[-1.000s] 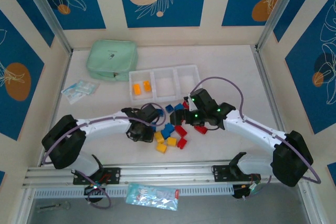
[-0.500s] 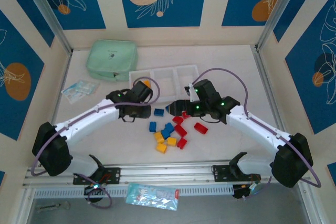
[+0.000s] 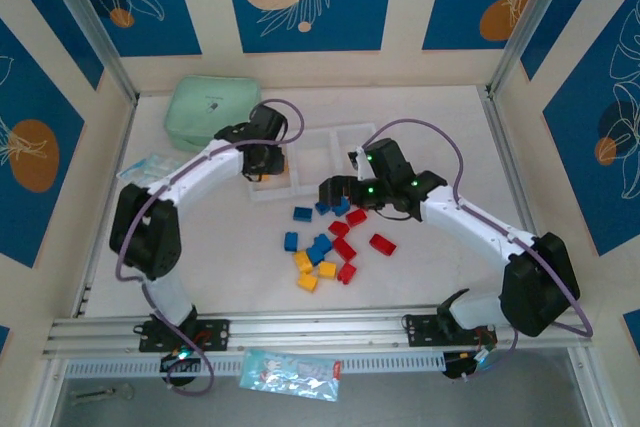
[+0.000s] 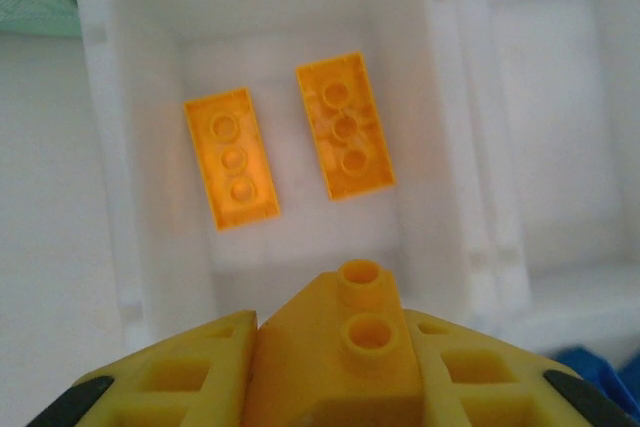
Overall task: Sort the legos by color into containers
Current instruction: Place the lego in the container.
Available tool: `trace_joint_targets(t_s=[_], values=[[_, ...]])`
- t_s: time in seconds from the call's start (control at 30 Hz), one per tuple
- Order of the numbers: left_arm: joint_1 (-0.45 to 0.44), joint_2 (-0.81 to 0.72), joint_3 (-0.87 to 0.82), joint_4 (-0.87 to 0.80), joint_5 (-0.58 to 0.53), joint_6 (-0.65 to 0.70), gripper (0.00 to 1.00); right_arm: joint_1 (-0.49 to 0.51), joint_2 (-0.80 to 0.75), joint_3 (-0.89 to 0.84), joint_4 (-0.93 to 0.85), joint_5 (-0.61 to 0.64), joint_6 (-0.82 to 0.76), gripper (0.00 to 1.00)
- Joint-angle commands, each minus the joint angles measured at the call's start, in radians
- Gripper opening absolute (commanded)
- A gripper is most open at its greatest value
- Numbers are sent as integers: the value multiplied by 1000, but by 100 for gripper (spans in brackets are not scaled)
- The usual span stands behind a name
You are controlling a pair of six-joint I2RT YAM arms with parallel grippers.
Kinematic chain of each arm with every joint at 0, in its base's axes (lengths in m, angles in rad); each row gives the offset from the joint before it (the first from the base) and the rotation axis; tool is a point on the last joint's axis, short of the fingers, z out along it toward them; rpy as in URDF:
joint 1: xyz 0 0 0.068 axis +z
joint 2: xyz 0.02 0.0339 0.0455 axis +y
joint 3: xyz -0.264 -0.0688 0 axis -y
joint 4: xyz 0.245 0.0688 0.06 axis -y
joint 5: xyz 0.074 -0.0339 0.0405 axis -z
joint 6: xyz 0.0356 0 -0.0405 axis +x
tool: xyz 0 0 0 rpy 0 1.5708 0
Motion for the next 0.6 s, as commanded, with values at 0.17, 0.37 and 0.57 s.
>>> trace_joint_targets(t_s=[0.17, 0.37, 0.57], values=[[52, 201, 171, -14, -27, 3, 35, -29, 30, 30, 6, -40, -27, 99], [53, 210, 185, -20, -12, 38, 52, -41, 49, 39, 1, -55, -29, 99], [52, 135, 172, -33, 19, 36, 55, -39, 56, 39, 6, -69, -19, 99]])
